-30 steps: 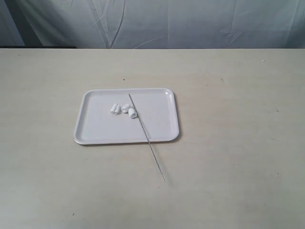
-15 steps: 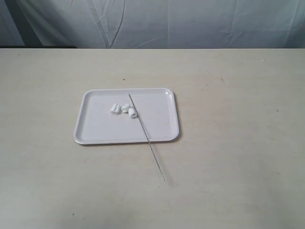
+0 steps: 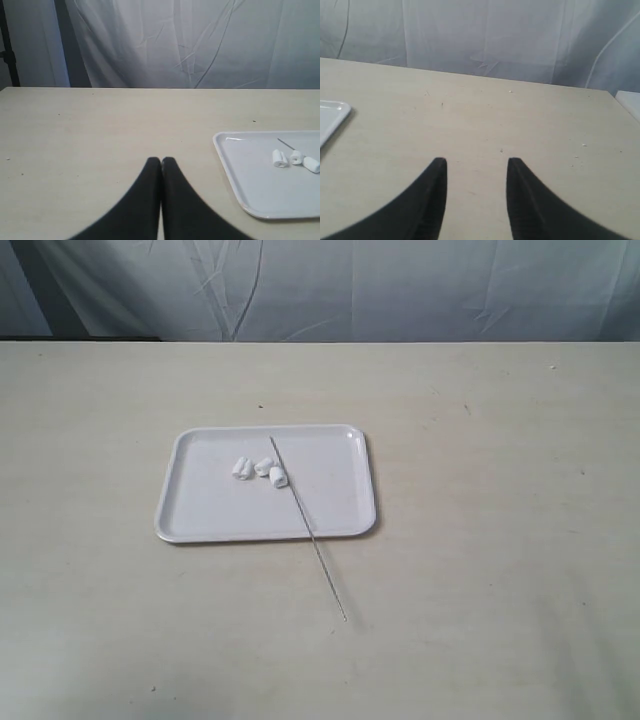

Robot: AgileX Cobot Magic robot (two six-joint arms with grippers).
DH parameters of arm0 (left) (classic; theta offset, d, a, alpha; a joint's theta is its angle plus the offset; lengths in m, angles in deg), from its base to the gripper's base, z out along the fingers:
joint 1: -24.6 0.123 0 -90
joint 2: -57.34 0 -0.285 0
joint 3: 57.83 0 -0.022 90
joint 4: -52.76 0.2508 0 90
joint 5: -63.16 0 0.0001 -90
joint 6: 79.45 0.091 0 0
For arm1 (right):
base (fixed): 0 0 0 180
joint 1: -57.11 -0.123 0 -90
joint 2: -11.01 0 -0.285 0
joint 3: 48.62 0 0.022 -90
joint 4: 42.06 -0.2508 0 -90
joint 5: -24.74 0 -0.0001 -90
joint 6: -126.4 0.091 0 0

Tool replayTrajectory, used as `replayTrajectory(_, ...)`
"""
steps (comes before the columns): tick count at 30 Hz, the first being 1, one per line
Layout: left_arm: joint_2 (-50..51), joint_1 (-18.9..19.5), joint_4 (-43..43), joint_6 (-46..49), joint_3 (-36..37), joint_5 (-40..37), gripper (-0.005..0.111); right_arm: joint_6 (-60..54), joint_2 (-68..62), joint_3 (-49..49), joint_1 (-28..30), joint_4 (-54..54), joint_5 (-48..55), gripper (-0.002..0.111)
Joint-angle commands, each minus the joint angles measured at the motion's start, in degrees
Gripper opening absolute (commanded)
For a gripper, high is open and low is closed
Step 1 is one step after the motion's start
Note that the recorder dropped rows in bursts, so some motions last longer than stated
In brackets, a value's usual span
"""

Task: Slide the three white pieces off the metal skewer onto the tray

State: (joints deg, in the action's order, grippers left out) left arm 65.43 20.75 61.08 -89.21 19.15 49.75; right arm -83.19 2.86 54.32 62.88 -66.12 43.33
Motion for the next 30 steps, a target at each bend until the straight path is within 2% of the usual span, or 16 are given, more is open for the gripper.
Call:
replayTrajectory(1, -0.30, 0.26, -1.11, -0.08, 0.24, 0.50, 0.000, -0.42, 0.36, -0.15, 0.45, -0.39, 0.30, 0.038)
replayTrajectory(5, -0.30, 0.26, -2.78, 1.57, 0.24, 0.50, 0.000, -0.42, 0.36, -0.15, 0.45, 0.37, 0.41, 0.038)
replayTrajectory(7, -0.30, 0.26, -3.06, 3.13, 0.24, 0.50, 0.000, 1.40, 0.36, -0.15, 0.45, 5.53, 0.54, 0.038)
replayTrajectory(11, -0.30, 0.26, -4.26, 3.13, 0.24, -0.36, 0.000, 20.76, 0.36, -0.15, 0.45, 15.94, 0.54, 0.038)
replayTrajectory(14, -0.30, 0.26, -4.26, 3.13, 0.24, -0.36, 0.000, 28.18, 0.36, -0.15, 0.45, 22.03, 0.54, 0.038)
replayTrajectory(19, -0.30, 0.26, -4.26, 3.13, 0.24, -0.36, 0.000, 27.97, 0.36, -0.15, 0.34, 23.62, 0.54, 0.038)
replayTrajectory(30, -0.30, 4.72, -4.64, 2.98, 0.24, -0.48, 0.000, 28.08, 0.36, -0.15, -1.24, 22.27, -0.02, 0.038)
